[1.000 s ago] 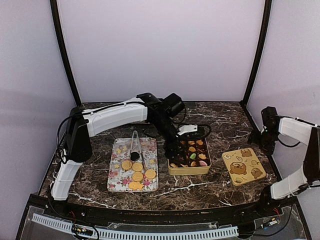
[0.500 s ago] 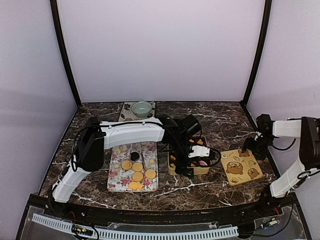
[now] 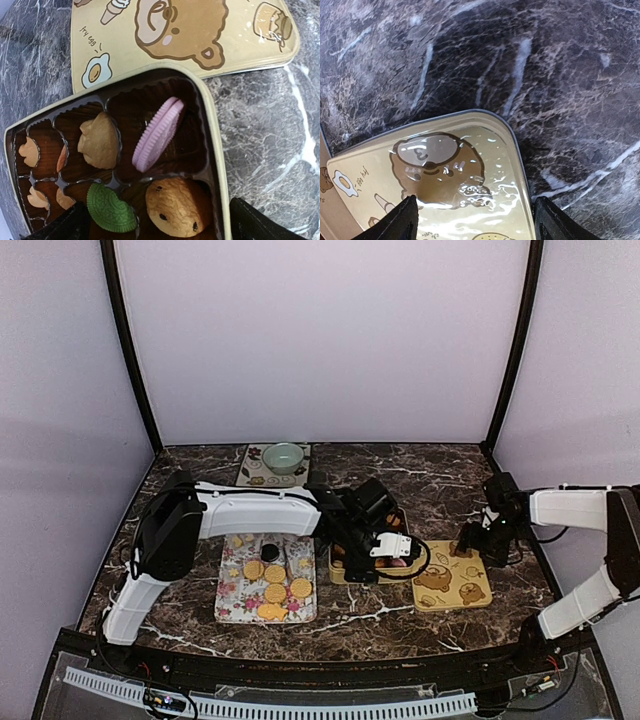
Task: Pack the cookies
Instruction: Move the box lid to the corner of the board.
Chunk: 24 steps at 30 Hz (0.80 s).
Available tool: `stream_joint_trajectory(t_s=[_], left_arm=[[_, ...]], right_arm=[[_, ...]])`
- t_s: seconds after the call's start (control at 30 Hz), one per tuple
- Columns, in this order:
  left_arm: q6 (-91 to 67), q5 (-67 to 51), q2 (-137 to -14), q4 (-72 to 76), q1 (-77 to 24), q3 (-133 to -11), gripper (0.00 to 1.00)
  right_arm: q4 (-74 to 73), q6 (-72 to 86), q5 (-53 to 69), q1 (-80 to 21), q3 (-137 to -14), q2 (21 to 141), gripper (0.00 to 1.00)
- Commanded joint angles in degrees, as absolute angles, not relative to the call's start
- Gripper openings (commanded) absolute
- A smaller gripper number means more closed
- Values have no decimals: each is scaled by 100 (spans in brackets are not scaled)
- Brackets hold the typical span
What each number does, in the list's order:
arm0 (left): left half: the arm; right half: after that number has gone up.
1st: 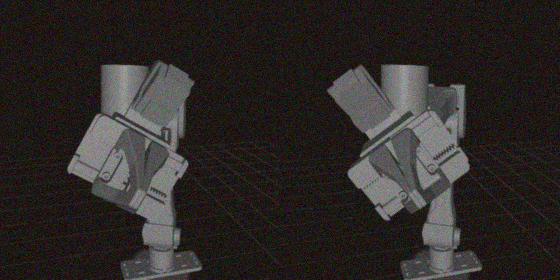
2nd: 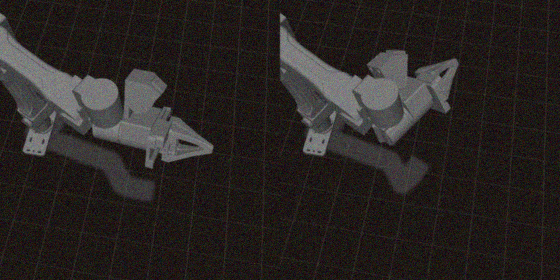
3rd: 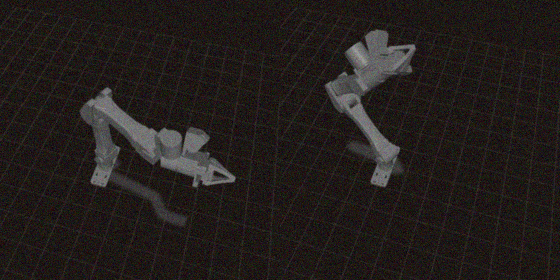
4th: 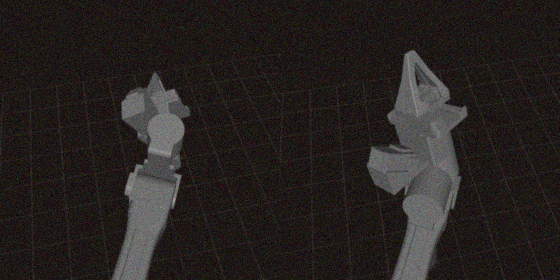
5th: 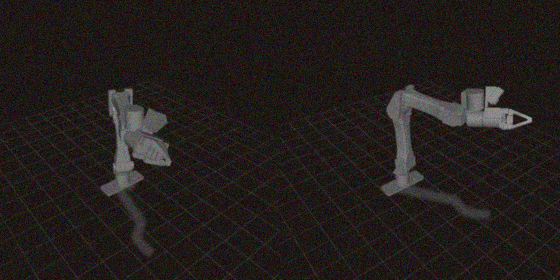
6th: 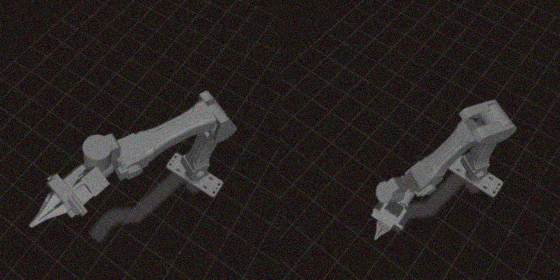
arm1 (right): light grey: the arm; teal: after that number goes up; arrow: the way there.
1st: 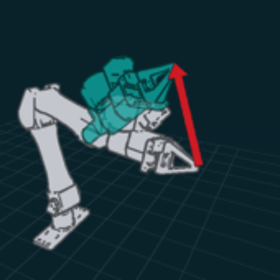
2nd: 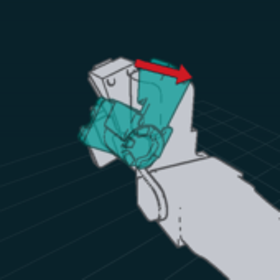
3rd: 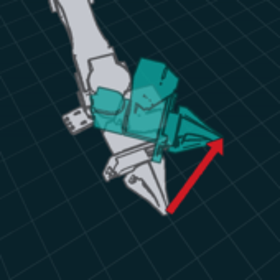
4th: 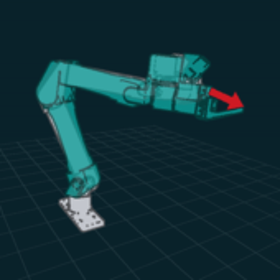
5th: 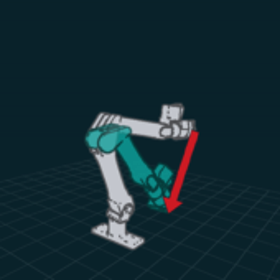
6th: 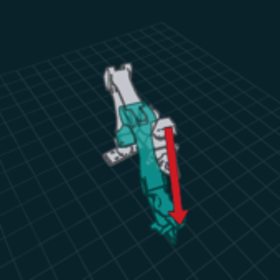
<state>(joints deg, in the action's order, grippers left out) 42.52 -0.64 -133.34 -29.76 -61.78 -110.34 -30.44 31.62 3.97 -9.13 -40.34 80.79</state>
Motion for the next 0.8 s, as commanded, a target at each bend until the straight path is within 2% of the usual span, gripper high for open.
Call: stream_joint_trajectory(t_s=[0.0, 0.23, 0.47, 0.77], left_arm=[[4333, 309, -12836, -2709, -6073, -10875, 99], [4574, 131, -12213, -2483, -6080, -10155, 99], [5112, -52, -11575, -2555, -6163, -9328, 99], [6174, 193, -11507, -1236, -6342, -8291, 99]], right_arm=[[-3006, 3502, 586, -1285, -4027, 7972, 79], [-3178, 3376, 523, -1476, -4243, 8058, 78], [-3652, 2928, -86, -1288, -5284, 8102, 80], [-3237, 2720, -257, -1515, -6654, 9980, 77]])
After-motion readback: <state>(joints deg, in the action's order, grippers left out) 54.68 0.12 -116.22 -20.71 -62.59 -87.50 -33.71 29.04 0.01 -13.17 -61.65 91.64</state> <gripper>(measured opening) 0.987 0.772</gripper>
